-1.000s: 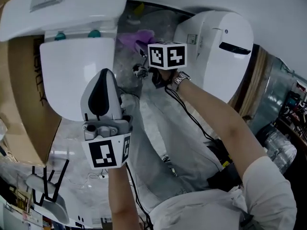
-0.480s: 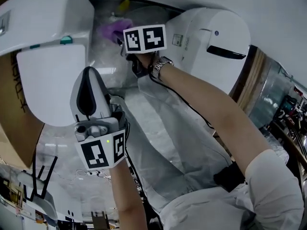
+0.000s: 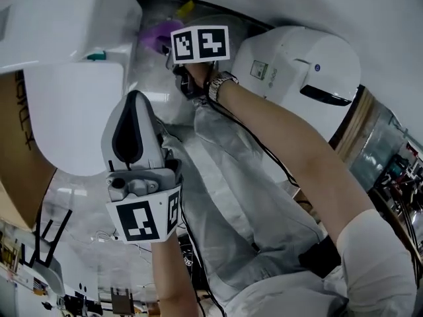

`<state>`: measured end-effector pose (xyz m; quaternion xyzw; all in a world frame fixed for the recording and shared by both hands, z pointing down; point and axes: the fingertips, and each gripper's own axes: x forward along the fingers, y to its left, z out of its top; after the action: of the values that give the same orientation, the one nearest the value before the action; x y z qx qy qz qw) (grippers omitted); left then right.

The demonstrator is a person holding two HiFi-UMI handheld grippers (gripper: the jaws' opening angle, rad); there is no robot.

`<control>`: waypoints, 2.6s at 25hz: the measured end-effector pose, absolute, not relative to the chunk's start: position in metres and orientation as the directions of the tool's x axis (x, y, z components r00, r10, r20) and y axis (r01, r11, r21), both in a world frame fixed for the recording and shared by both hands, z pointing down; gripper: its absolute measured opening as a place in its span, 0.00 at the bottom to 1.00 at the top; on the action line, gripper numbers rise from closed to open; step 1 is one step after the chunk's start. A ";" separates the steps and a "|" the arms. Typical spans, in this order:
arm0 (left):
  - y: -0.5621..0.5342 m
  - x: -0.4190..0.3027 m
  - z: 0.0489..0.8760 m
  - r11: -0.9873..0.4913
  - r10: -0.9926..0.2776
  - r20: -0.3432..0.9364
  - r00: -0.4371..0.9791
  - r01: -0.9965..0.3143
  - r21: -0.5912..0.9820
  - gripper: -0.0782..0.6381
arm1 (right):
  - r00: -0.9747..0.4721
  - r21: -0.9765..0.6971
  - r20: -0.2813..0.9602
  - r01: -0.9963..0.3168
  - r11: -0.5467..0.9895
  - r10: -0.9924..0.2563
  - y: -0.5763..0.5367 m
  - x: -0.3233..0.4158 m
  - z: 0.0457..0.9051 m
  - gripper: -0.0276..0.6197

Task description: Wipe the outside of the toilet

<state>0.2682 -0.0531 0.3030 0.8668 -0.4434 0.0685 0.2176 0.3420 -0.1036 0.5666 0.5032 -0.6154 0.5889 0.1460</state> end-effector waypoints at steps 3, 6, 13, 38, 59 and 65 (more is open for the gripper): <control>-0.056 0.253 0.291 -0.471 -0.771 0.302 0.560 -0.822 0.320 0.12 | -0.475 -0.594 0.756 -0.787 -0.169 -0.450 -0.115 0.327 0.561 0.20; -0.058 0.241 0.286 -0.445 -0.786 0.310 0.535 -0.837 0.318 0.12 | -0.507 -0.610 0.734 -0.784 -0.112 -0.451 -0.127 0.310 0.550 0.20; -0.056 0.235 0.276 -0.418 -0.802 0.306 0.513 -0.848 0.327 0.12 | -0.522 -0.625 0.707 -0.777 -0.077 -0.477 -0.139 0.305 0.508 0.20; -0.059 0.241 0.277 -0.543 -0.698 0.323 0.639 -0.767 0.341 0.12 | -0.604 -0.846 0.406 -0.532 -0.032 -0.686 -0.141 0.296 0.326 0.20; -0.091 0.262 0.285 -0.542 -0.690 0.322 0.648 -0.758 0.363 0.12 | -0.490 -0.691 0.673 -0.684 -0.234 -0.555 -0.120 0.368 0.459 0.20; -0.098 0.250 0.284 -0.460 -0.756 0.311 0.576 -0.806 0.373 0.12 | -0.482 -0.634 0.746 -0.725 -0.268 -0.460 -0.136 0.355 0.530 0.20</control>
<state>0.2498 -0.0981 0.2840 0.8528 -0.4579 0.0503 0.2458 0.3553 -0.1361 0.5304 0.4975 -0.5953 0.6219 0.1068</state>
